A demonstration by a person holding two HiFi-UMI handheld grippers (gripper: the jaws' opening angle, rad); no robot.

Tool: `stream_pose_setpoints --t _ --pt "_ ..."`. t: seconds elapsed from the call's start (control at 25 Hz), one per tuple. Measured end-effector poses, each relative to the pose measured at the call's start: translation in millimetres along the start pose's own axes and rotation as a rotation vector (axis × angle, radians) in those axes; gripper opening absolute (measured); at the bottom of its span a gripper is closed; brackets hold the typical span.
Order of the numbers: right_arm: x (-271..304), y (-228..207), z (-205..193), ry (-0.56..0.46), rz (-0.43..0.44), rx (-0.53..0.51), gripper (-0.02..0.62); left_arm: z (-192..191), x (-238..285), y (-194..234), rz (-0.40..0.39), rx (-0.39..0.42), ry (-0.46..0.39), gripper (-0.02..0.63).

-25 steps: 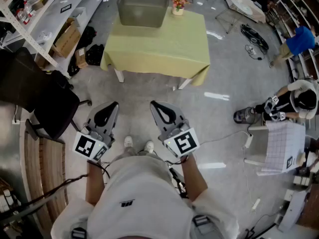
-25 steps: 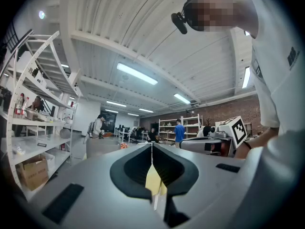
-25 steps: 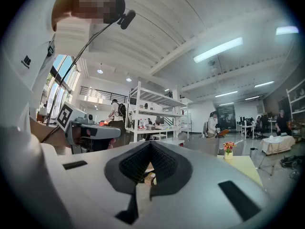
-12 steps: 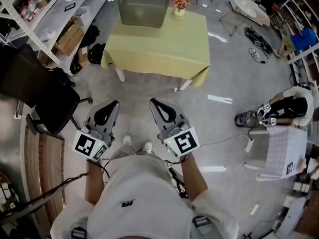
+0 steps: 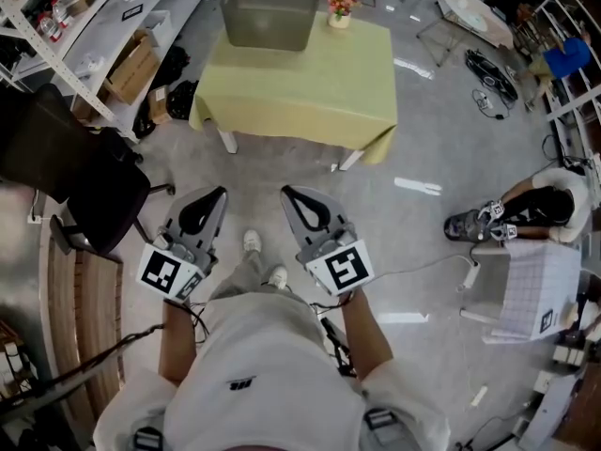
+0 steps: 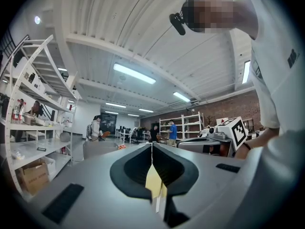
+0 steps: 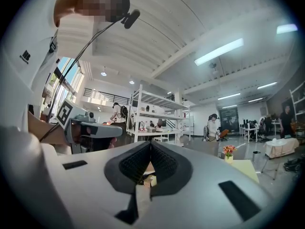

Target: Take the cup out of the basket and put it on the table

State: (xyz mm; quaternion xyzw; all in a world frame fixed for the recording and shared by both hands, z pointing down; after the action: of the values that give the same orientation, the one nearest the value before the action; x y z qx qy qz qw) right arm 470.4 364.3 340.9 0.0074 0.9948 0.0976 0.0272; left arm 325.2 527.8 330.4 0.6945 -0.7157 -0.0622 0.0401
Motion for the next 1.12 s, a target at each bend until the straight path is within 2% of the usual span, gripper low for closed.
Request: stream_pose_setpoints --t 0.76,1.12 --pt "114.0 -54.5 -25.1 0.054 -0.034 -0.006 0.009 2.8 64.9 122.6 -0.048 -0.03 -0.003 0.014" --pt "152.0 -73.4 -29.8 0.065 -0.058 -0.01 0.009 6.3 90.8 161.0 -0.079 -0.029 0.01 0.014"
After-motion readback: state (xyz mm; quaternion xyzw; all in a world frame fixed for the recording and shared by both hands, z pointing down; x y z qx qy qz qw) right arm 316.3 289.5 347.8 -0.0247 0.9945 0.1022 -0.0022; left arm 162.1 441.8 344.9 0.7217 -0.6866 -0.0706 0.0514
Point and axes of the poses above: the fingertips, and each gripper's own axes: x forward along the fingers, y to its left, z out of its top, the point moved 9 cm from there along -x, backward along the fingers, and after that the axes turned 7 degrees about -x, right-handed, at the moved point
